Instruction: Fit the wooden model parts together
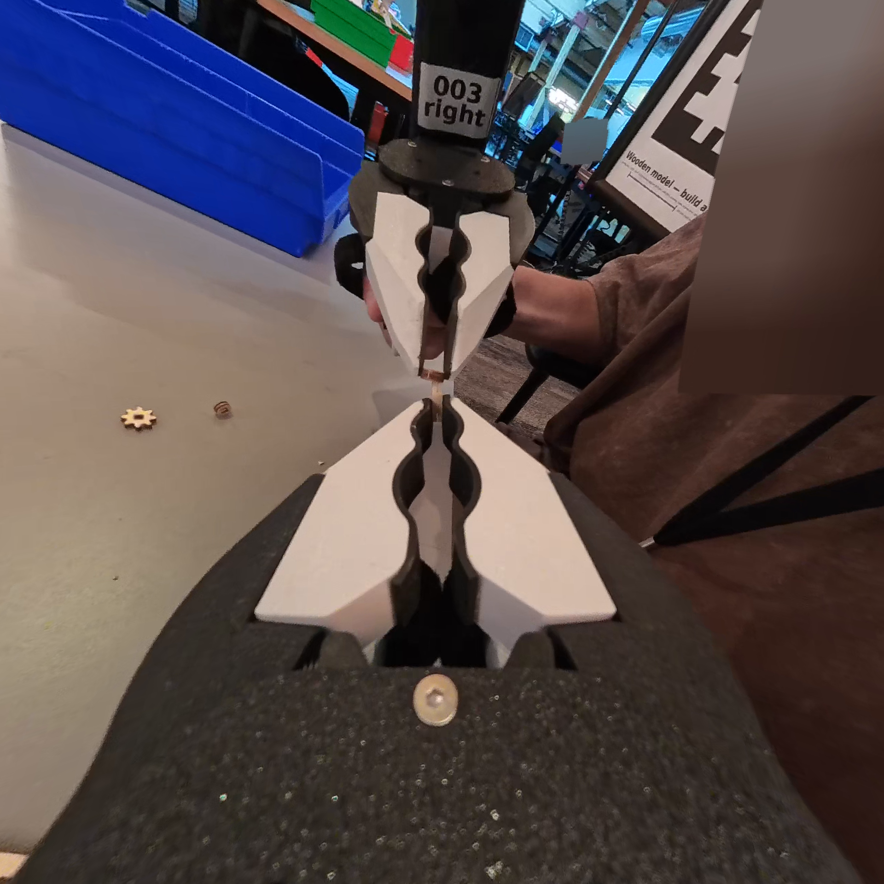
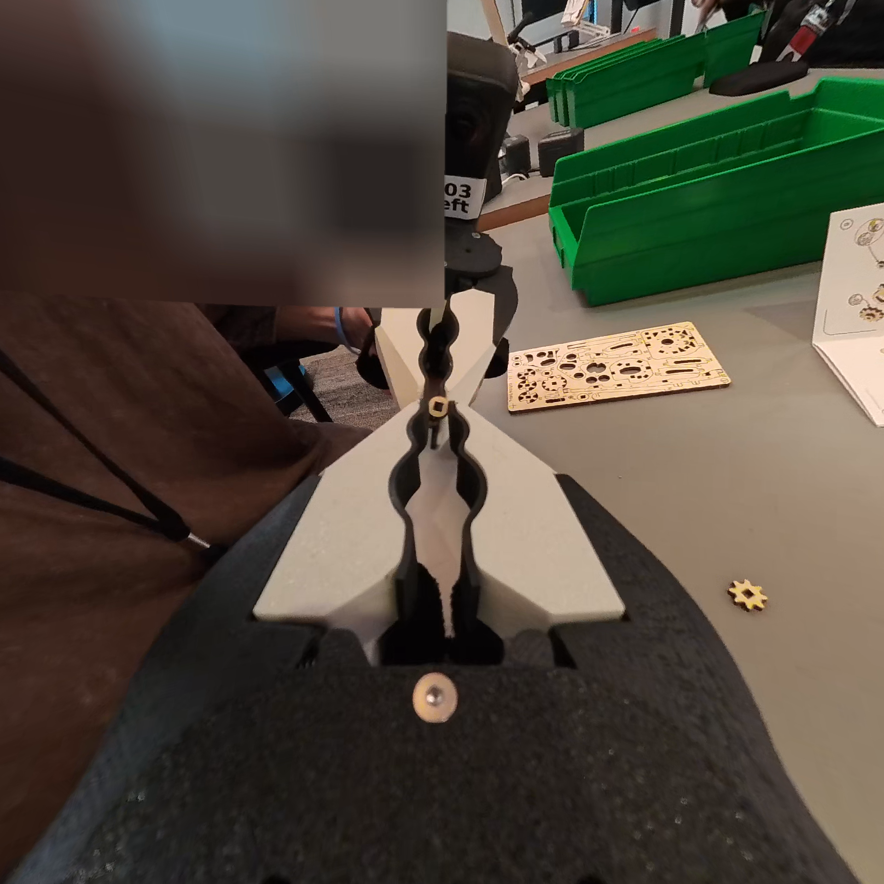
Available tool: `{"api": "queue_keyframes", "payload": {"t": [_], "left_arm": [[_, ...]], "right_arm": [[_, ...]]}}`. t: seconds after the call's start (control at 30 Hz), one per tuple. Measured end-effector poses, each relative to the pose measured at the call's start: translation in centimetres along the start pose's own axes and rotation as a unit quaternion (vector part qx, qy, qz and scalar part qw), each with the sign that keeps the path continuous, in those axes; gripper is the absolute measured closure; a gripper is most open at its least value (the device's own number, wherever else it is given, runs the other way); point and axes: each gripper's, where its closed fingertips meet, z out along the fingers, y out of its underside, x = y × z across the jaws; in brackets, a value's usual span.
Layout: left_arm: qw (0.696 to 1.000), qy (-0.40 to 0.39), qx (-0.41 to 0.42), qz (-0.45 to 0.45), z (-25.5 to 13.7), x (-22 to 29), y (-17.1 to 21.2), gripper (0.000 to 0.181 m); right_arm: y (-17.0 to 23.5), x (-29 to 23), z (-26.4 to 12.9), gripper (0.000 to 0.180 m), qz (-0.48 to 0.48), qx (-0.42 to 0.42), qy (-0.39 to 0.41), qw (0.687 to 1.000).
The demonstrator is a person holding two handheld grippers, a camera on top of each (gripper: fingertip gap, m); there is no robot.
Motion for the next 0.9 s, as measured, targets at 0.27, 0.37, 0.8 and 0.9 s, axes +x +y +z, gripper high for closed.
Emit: {"api": "queue_keyframes", "payload": {"t": [0.27,0.37,0.8,0.9], "left_arm": [[1.0,0.016,0.01,-0.009,0.0,0.3,-0.3,0.179],[1.0,0.019,0.009,-0.009,0.1,0.5,-0.3,0.179],[0.999,0.025,0.008,0.037,0.2,1.3,-0.3,0.179],[0.999,0.031,0.007,0.039,0.1,1.5,-0.2,0.18]], "right_arm": [[0.0,-0.5,-0.3,0.173,-0.001,-0.004,-0.012,1.0],[0.1,-0.6,-0.4,0.172,0.003,-0.004,-0.018,1.0],[0.0,-1.5,-0.4,0.172,0.063,0.026,-0.089,0.994],[0.0,-1.7,-0.3,0.172,0.067,0.027,-0.095,0.993]]}}
